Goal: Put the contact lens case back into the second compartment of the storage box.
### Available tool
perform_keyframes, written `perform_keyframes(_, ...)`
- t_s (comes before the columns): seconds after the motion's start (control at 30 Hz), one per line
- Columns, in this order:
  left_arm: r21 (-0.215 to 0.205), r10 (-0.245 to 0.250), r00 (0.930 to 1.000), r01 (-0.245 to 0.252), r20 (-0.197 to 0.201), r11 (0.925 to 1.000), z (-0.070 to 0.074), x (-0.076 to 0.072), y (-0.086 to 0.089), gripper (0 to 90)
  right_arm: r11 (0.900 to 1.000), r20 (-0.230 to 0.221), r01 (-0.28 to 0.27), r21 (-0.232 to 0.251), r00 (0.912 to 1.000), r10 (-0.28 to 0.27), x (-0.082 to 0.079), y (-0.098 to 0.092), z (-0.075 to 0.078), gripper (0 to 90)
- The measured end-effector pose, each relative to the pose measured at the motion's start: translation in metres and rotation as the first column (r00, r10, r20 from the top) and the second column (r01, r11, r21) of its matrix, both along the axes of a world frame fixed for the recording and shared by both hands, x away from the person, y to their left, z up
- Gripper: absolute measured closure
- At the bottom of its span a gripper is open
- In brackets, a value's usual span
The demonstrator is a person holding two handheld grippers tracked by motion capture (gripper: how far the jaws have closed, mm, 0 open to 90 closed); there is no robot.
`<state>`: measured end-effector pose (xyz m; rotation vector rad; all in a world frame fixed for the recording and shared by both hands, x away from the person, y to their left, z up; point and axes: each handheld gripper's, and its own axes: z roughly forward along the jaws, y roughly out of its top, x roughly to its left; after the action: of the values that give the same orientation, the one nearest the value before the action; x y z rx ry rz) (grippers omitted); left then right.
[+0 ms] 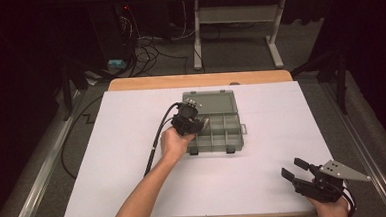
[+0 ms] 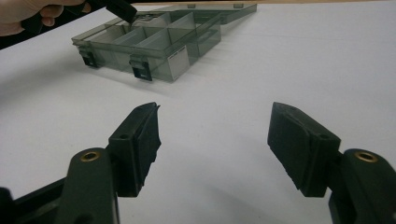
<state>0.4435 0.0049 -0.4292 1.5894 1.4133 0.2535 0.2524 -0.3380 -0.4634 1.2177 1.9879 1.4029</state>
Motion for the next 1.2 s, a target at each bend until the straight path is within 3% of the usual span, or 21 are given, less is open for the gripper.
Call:
perform_keyframes(0.27, -0.028, -0.015, 0.9999, 0.015, 0.009, 0.9995, 0.004, -0.003, 0.004, 69.2, 1.000, -0.001, 0.002, 0.002, 1.0000, -0.002, 0.000, 0.000, 0.000, 34.2)
perform_keyframes(0.63, -0.091, 0.016, 0.9976, -0.010, 0.067, 0.9958, 0.020, -0.014, 0.027, 56.3, 1.000, 0.000, 0.004, -0.004, 1.0000, -0.004, 0.000, 0.000, 0.000, 34.3)
perform_keyframes(1.2, -0.096, 0.036, 0.9942, -0.026, 0.102, 0.9951, 0.021, -0.030, 0.057, 49.1, 1.000, 0.001, 0.009, -0.006, 1.0000, -0.009, -0.001, 0.000, 0.000, 34.2)
